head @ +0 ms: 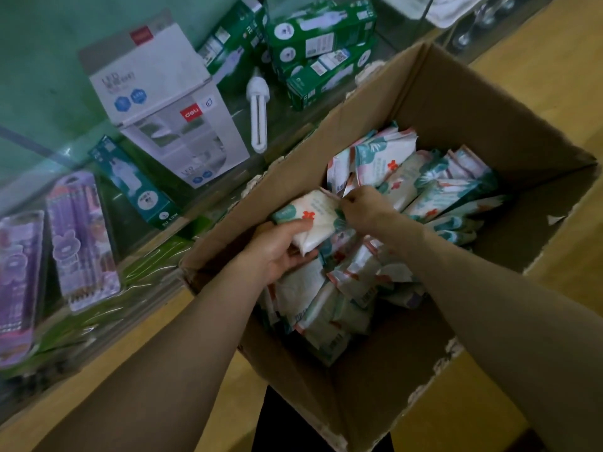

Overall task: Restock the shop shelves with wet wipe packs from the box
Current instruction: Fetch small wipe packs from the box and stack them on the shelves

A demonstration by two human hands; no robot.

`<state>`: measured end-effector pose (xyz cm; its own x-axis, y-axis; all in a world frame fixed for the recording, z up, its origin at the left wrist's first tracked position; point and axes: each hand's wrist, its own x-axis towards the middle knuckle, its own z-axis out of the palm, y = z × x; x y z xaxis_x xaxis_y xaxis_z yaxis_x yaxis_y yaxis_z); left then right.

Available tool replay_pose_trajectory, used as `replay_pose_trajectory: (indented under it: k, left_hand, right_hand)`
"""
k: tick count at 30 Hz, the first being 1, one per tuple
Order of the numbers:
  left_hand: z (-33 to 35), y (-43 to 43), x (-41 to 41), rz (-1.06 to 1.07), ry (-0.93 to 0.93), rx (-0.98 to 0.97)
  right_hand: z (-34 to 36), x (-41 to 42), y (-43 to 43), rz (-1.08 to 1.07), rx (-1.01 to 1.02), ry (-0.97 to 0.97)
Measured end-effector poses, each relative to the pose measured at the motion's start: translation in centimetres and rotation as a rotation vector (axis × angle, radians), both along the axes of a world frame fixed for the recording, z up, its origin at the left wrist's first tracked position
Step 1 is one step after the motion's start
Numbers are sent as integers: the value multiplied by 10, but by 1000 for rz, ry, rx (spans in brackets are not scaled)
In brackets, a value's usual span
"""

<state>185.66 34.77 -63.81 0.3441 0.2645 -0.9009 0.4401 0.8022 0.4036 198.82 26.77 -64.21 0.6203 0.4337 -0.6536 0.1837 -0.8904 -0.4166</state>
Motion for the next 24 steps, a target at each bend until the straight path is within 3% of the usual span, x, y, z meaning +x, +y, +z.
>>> replay_pose_trajectory:
  k: [6, 13, 21, 24]
  left_hand:
    - [-1, -1, 1, -9, -35, 90]
    - [-2, -1, 2, -46, -14, 116]
    - [1, -1, 1, -97, -28, 121]
    - [0, -2, 1, -100, -14, 121]
  right_hand:
    - [-9, 47, 12, 264, 73, -481]
    - [-8, 65, 10, 558, -142, -590]
    - [-5, 51, -7, 661, -446, -715]
    - [-1, 41, -12, 688, -415, -731]
